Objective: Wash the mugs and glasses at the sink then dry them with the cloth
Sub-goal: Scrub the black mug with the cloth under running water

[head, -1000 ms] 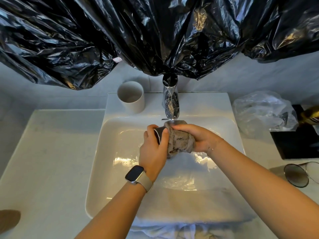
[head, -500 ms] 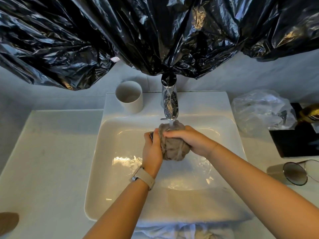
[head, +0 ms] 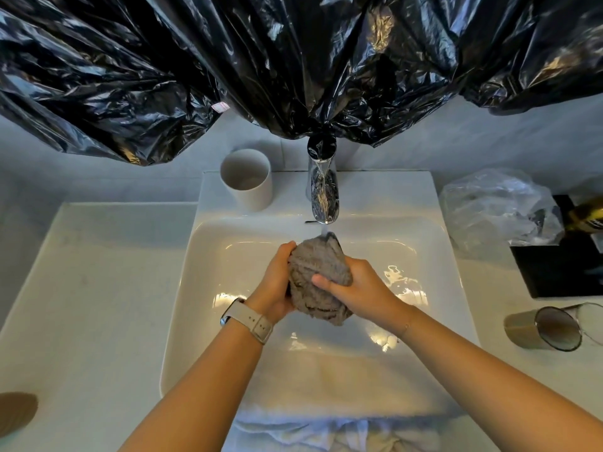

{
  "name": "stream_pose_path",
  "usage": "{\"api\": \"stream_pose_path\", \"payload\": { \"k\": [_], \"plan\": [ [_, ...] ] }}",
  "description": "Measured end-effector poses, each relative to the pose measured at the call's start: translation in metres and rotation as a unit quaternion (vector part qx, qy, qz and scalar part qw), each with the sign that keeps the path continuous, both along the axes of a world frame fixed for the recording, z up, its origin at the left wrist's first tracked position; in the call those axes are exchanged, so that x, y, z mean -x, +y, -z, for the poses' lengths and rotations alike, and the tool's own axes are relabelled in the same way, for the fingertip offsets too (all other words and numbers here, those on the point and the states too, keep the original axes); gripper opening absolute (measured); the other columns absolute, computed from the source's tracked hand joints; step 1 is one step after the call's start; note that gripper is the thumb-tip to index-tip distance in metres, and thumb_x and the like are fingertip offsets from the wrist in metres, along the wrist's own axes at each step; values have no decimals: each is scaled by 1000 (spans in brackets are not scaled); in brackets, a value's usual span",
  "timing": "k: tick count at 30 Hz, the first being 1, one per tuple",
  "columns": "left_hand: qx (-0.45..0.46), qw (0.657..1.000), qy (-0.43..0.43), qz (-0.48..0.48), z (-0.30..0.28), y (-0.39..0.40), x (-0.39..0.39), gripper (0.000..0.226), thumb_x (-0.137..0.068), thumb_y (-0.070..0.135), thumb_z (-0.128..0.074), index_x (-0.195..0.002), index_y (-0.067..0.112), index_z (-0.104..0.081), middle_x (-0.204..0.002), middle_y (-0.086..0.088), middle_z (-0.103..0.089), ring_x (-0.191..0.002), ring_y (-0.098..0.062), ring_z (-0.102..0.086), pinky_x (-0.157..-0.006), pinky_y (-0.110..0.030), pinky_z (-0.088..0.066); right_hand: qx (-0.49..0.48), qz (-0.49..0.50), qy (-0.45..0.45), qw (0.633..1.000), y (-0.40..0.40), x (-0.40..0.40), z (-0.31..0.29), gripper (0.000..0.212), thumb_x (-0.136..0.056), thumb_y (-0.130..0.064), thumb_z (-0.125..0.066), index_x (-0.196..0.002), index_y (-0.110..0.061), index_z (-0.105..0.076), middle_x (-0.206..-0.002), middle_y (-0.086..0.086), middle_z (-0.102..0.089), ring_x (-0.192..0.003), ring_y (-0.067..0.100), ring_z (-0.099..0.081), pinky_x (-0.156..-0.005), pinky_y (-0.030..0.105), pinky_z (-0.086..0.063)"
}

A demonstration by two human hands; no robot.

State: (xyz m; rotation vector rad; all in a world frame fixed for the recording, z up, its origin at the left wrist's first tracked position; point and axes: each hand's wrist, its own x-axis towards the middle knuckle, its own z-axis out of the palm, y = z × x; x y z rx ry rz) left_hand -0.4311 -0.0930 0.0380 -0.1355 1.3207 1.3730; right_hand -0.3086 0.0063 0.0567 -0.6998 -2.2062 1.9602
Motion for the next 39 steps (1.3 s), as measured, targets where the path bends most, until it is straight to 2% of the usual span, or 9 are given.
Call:
{"api": "stream_pose_path", "payload": {
  "k": [4, 9, 12, 15, 18, 24, 29, 35, 39],
  "plan": [
    [21, 989, 129, -69, 3, 10, -27, 53, -100, 58, -30, -118, 18, -60, -114, -11, -69, -105, -30, -67, -88, -48, -56, 74, 223, 69, 970, -12, 6, 2, 17, -82, -44, -69, -89, -28, -72, -86, -10, -76, -87, 3, -71, -68, 15, -55],
    [99, 846, 523, -31, 5, -4, -45, 43, -91, 62, -38, -117, 28, -43, -109, 0, -55, -91, -23, -63, -76, -39, -56, 238, 304, -31, 922, 4, 29, -3, 21, -90, -38, -66, -94, -18, -68, -93, 6, -75, -87, 19, -72, -69, 28, -58],
    [101, 891, 443, -20, 7, -6, -34, 44, -94, 62, -36, -114, 25, -46, -105, -3, -61, -91, -24, -65, -75, -42, -58, 172, 236, -26, 956, 2, 24, 2, 25, -91, -40, -64, -97, -16, -71, -93, 4, -76, -89, 17, -73, -72, 26, -58],
    [64, 983, 174, 3, 3, -2, -13, 57, -99, 59, -29, -107, 12, -61, -97, -11, -69, -82, -25, -66, -55, -28, -51, 95, 148, 18, 984, -6, 11, 4, 22, -84, -46, -64, -90, -26, -71, -85, -11, -76, -88, 8, -72, -69, 17, -55],
    [33, 999, -14, 28, -4, -5, 0, 57, -96, 56, -32, -88, 16, -72, -86, -10, -73, -76, -26, -69, -63, -29, -50, 40, 61, 38, 997, -8, -4, 10, 12, -83, -38, -65, -94, -35, -65, -87, -18, -72, -90, -3, -68, -73, 13, -53],
    [42, 980, 187, -46, 5, 4, -22, 49, -101, 56, -31, -113, 20, -61, -108, -11, -71, -101, -28, -68, -89, -49, -57, 105, 216, 63, 969, -18, 4, 14, 17, -84, -44, -65, -93, -31, -71, -90, -12, -76, -89, 3, -71, -69, 15, -55],
    [116, 857, 502, -32, 4, -4, -32, 38, -93, 59, -42, -114, 28, -46, -104, 0, -57, -90, -21, -61, -75, -34, -50, 267, 326, -30, 906, -1, 32, 7, 20, -91, -38, -65, -93, -18, -67, -96, 5, -75, -88, 17, -72, -69, 27, -59],
    [119, 895, 424, 67, -4, 12, -3, 39, -98, 59, -37, -111, 24, -48, -99, -4, -67, -93, -28, -66, -87, -49, -54, 278, 175, -15, 944, 13, 15, 9, 40, -84, -42, -69, -114, -16, -69, -109, 5, -74, -103, 18, -70, -86, 31, -56],
    [132, 860, 464, 166, -15, 27, -8, 57, -96, 69, -20, -115, 23, -46, -106, -6, -66, -97, -29, -63, -92, -46, -50, 349, 193, 20, 917, 19, 4, 15, 45, -81, -39, -69, -119, -13, -66, -116, 8, -72, -110, 22, -67, -84, 32, -57]
  ]
}}
